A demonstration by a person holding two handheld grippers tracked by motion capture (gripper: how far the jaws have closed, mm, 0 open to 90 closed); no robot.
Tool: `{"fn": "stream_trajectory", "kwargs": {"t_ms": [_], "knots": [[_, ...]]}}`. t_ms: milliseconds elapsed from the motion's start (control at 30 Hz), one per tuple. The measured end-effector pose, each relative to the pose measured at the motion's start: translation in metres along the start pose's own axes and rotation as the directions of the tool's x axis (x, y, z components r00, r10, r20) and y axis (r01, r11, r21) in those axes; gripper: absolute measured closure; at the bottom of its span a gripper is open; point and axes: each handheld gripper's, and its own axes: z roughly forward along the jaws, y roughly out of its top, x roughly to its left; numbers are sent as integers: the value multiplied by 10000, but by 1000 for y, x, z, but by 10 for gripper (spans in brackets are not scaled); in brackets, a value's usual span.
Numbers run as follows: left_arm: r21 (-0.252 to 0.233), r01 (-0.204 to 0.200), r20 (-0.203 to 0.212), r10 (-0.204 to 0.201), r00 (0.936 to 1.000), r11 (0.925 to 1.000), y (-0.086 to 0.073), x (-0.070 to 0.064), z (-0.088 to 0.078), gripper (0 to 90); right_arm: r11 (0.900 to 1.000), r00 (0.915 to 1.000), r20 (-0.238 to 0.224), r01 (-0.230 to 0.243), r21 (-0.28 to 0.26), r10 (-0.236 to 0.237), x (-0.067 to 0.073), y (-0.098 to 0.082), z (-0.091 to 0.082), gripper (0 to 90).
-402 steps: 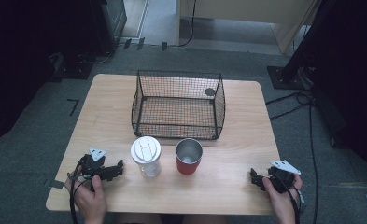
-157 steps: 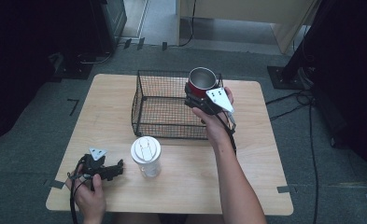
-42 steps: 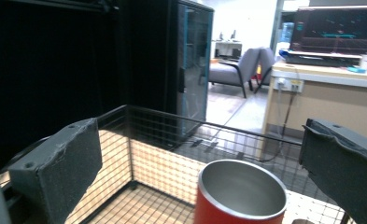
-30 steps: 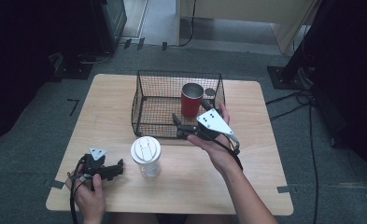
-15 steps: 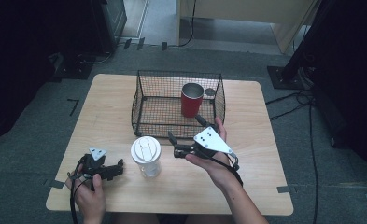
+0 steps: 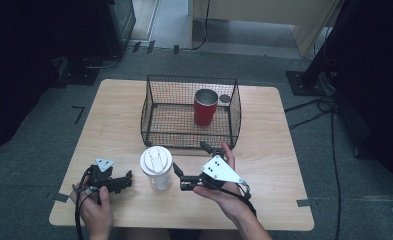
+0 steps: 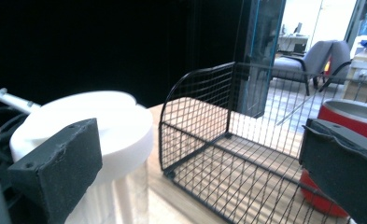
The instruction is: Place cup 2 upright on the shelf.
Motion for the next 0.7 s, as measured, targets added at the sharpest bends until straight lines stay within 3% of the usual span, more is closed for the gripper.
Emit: {"fn": "stream_trajectory", "kwargs": {"t_ms": [267, 700], "knots": [[0, 3, -1, -3, 10000, 10000, 0, 0, 0, 0, 9995, 9982, -566, -195, 253, 209, 13, -19, -2, 0], [0, 1, 0, -1, 10000, 10000, 0, 0, 0, 1, 9971, 9934, -1057, -365, 670, 435, 31, -39, 15, 0]]}}
